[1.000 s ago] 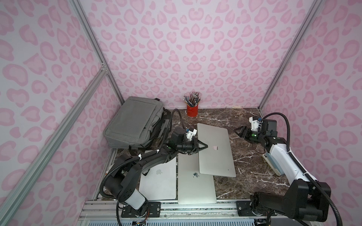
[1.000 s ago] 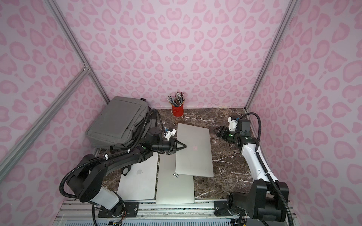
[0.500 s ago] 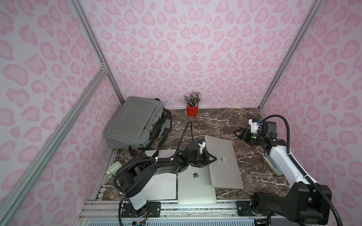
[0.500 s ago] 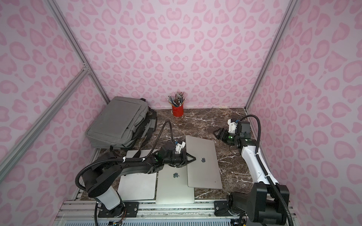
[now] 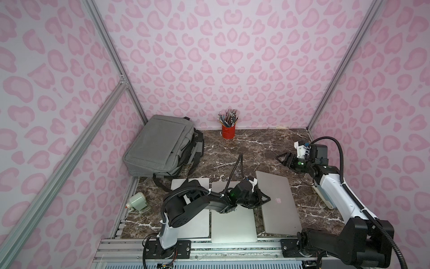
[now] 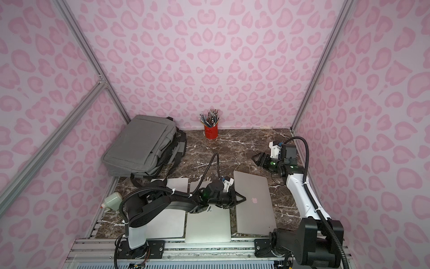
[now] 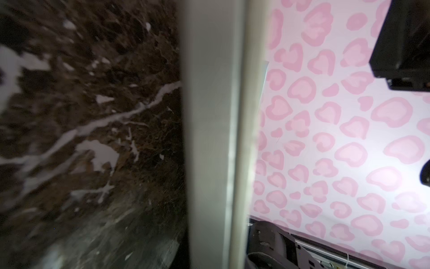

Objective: Open the zippered laptop bag and take out the laptop
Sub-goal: Place the laptop at the center of the board.

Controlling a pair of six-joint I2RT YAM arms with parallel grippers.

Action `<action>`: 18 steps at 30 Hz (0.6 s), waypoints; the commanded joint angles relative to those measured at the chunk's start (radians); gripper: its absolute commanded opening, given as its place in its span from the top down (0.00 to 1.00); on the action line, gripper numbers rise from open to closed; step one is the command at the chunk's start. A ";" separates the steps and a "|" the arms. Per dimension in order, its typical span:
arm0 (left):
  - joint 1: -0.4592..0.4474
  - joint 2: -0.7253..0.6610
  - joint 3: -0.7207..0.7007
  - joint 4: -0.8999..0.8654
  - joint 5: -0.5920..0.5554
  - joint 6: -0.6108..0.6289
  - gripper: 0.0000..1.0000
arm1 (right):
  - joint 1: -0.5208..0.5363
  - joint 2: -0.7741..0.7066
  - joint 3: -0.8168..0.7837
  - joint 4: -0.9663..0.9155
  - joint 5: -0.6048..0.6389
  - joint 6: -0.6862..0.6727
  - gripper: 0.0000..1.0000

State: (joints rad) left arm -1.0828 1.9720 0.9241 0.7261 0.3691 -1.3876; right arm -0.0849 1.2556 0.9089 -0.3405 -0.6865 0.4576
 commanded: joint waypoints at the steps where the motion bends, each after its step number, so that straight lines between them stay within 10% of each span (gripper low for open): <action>1: -0.006 0.018 0.019 0.136 -0.012 -0.026 0.98 | 0.000 0.001 -0.014 0.031 -0.014 0.005 0.29; 18: -0.001 -0.004 0.068 -0.187 0.009 0.057 0.58 | 0.001 0.011 -0.053 0.076 -0.045 0.014 0.29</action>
State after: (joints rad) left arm -1.0870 1.9957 0.9665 0.5987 0.3531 -1.3865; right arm -0.0849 1.2613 0.8669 -0.3019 -0.7124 0.4606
